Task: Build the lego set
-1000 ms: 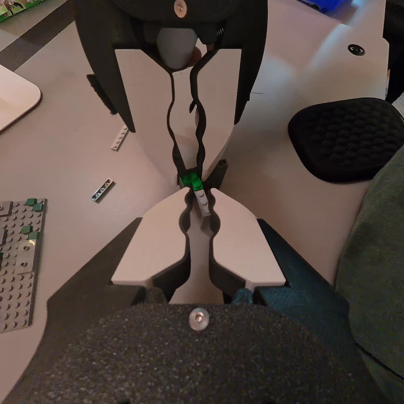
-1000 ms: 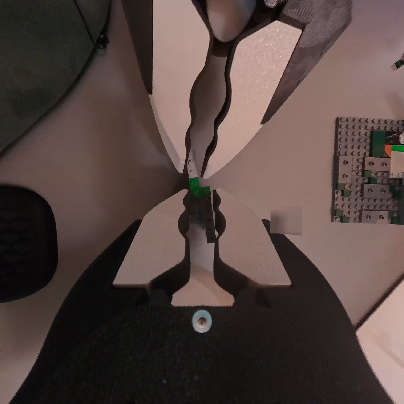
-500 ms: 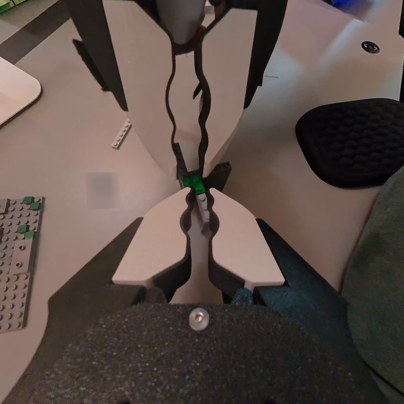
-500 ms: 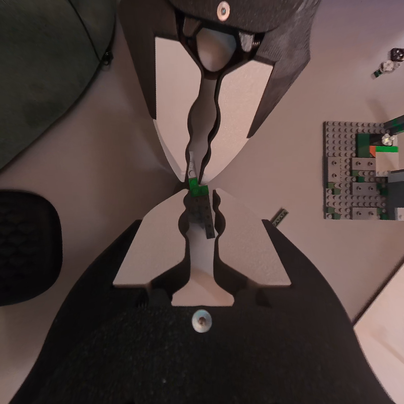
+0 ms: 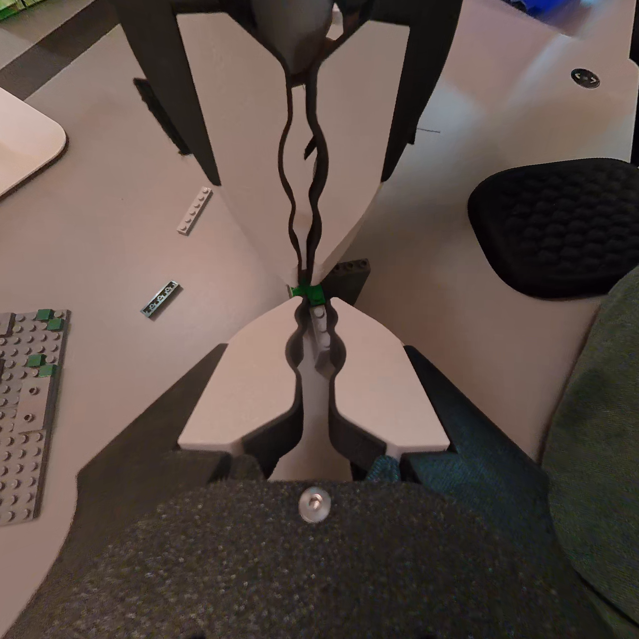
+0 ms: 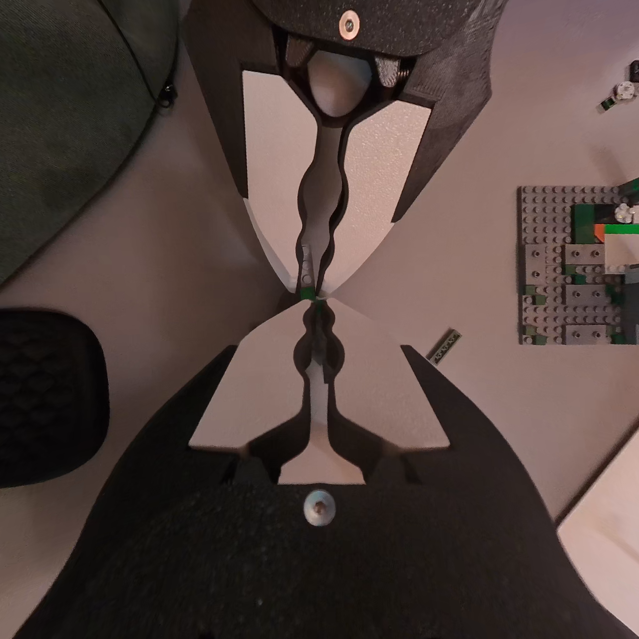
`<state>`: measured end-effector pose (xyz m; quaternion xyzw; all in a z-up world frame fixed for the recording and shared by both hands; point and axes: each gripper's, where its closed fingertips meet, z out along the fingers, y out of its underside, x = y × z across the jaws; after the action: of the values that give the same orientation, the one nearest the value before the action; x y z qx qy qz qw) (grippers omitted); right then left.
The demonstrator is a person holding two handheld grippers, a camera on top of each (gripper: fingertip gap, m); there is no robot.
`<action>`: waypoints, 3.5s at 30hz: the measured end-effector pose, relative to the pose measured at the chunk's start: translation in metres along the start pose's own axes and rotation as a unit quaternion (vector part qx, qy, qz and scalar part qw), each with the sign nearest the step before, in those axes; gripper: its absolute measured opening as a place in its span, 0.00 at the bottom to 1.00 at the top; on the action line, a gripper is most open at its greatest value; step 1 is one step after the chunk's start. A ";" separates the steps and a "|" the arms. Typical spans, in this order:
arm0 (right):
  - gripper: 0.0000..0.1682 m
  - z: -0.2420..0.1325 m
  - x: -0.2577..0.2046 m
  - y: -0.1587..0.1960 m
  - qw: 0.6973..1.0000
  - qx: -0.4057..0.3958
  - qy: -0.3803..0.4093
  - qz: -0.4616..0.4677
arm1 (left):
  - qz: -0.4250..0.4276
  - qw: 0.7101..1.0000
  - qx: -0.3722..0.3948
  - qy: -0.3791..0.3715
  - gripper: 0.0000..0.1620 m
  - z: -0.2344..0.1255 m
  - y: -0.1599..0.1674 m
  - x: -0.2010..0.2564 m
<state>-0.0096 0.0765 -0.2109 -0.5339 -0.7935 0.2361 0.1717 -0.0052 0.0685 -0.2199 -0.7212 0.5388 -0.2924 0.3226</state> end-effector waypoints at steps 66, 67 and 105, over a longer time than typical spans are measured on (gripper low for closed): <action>0.00 -0.005 0.000 0.000 0.997 -0.067 -0.013 0.037 | 0.013 1.000 0.011 0.002 0.05 0.005 0.017 0.007; 0.00 -0.003 -0.002 0.001 0.997 -0.073 -0.013 0.035 | 0.013 1.000 0.011 0.001 0.05 0.004 0.017 0.007; 0.00 -0.004 -0.003 0.000 0.993 -0.043 0.097 0.060 | 0.005 1.000 0.031 0.001 0.06 0.004 0.016 0.005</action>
<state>-0.0061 0.0742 -0.2081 -0.6081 -0.7490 0.1586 0.2099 -0.0098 0.0612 -0.2344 -0.7078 0.5338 -0.3077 0.3455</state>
